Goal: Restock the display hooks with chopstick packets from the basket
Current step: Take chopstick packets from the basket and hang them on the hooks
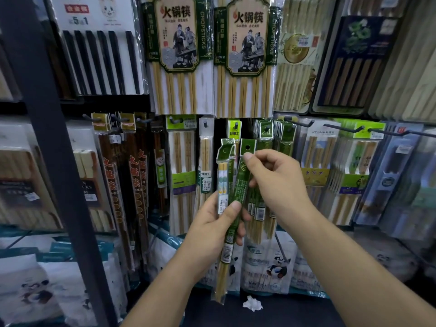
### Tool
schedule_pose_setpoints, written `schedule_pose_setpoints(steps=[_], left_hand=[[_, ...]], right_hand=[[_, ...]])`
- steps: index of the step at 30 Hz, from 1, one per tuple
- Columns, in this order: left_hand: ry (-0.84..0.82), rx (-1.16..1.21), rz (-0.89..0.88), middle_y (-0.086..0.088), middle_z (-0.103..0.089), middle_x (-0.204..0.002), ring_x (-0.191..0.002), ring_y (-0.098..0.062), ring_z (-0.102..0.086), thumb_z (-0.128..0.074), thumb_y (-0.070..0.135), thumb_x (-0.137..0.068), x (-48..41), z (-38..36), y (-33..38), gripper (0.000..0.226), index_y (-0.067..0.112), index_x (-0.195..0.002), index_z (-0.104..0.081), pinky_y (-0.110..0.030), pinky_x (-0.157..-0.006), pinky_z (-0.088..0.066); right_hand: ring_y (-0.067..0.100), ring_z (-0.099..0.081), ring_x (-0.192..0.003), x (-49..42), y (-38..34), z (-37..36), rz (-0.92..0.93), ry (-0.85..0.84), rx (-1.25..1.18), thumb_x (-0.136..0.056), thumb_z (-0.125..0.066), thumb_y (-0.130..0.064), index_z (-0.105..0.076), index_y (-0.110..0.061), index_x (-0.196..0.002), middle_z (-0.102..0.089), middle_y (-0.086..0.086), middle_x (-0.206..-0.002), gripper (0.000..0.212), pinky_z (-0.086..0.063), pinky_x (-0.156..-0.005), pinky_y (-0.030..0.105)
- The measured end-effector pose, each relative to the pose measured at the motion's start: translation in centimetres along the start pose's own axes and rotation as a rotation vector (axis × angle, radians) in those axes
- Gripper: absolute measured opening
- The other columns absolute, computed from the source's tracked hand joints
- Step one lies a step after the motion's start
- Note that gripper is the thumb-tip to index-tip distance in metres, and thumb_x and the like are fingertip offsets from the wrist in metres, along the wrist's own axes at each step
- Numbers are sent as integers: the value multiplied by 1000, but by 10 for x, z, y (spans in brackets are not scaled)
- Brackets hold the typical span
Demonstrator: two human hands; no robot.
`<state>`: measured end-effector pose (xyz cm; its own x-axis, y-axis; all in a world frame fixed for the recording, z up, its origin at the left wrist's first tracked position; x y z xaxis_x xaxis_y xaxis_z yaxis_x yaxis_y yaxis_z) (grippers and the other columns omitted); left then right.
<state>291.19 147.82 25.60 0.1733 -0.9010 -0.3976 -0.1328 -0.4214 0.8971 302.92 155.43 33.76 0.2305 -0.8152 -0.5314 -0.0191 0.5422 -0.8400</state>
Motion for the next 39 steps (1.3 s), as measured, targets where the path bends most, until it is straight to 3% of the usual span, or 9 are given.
schedule_pose_setpoints(steps=[6,9,12,14,21,28,30,33,39], left_hand=[[85,72,75,-10,-77,-93,-84,-25,-75,-65,48,-89,1,0,0,20,33,-100,-72,-32,-62,-59],[166,-24,62,5,-78,-100,-94,-11,-74,-59,45,-90,1,3,-4,21,35,-98,-76,-22,-70,-58],[202,-31,69,4,-74,-96,-93,-14,-69,-57,36,-95,-2,5,-6,24,22,-104,-75,-30,-72,-59],[200,-56,76,1,-71,-92,-89,-17,-67,-53,27,-103,-2,6,-6,22,17,-108,-72,-31,-72,-58],[143,-72,83,1,-67,-81,-77,-16,-64,-48,22,-107,-1,5,-3,22,11,-111,-67,-28,-66,-54],[132,-85,75,0,-63,-75,-69,-16,-58,-47,23,-107,0,4,0,22,13,-110,-68,-28,-64,-52],[129,-101,72,1,-62,-72,-63,-14,-55,-47,23,-107,0,3,1,23,15,-109,-68,-27,-62,-50],[123,-105,68,3,-61,-69,-58,-11,-53,-46,21,-108,0,2,1,23,15,-111,-68,-23,-57,-49],[127,-105,78,1,-62,-71,-60,-12,-54,-48,23,-107,1,4,0,23,17,-112,-69,-24,-57,-48]], right_hand=[[4,-51,-52,-10,-1,5,-108,65,-64,-102,-60,-32,-75,-29,-81,-54,-11,-51,25,-40,-47,16],[8,-45,-52,-23,-5,12,-113,134,-83,-101,-60,-33,-76,-22,-83,-47,-2,-56,27,-42,-47,16],[12,-44,-59,-37,-6,15,-67,208,-59,-98,-66,-33,-73,-4,-80,-44,6,-65,34,-44,-55,4],[7,-50,-63,-44,-6,16,-65,255,-64,-95,-70,-31,-72,-2,-78,-51,7,-68,34,-42,-57,-1],[13,-37,-55,-45,-2,15,-69,297,-58,-96,-69,-27,-59,2,-68,-37,-1,-54,41,-44,-88,17],[7,-45,-54,-46,-2,13,-47,311,5,-95,-68,-27,-66,1,-75,-48,0,-56,35,-47,-90,23],[2,-46,-49,-47,-1,13,-32,326,83,-95,-68,-29,-68,-7,-71,-49,-12,-48,33,-49,-83,22],[-2,-52,-50,-50,1,11,-9,342,194,-94,-67,-34,-66,-19,-64,-53,-18,-46,33,-40,-65,12],[1,-60,-62,-49,4,9,27,402,333,-93,-69,-41,-67,-26,-74,-65,-11,-66,24,-39,-55,17]])
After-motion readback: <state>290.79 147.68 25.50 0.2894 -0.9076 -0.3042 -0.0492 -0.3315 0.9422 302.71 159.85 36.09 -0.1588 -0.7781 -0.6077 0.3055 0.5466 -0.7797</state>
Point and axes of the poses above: each hand's wrist, its own x-axis away from the middle knuckle, its own z-axis out of the back of the hand, y = z × x, the point moved 1 cm from there along -x, towards the middle knuckle
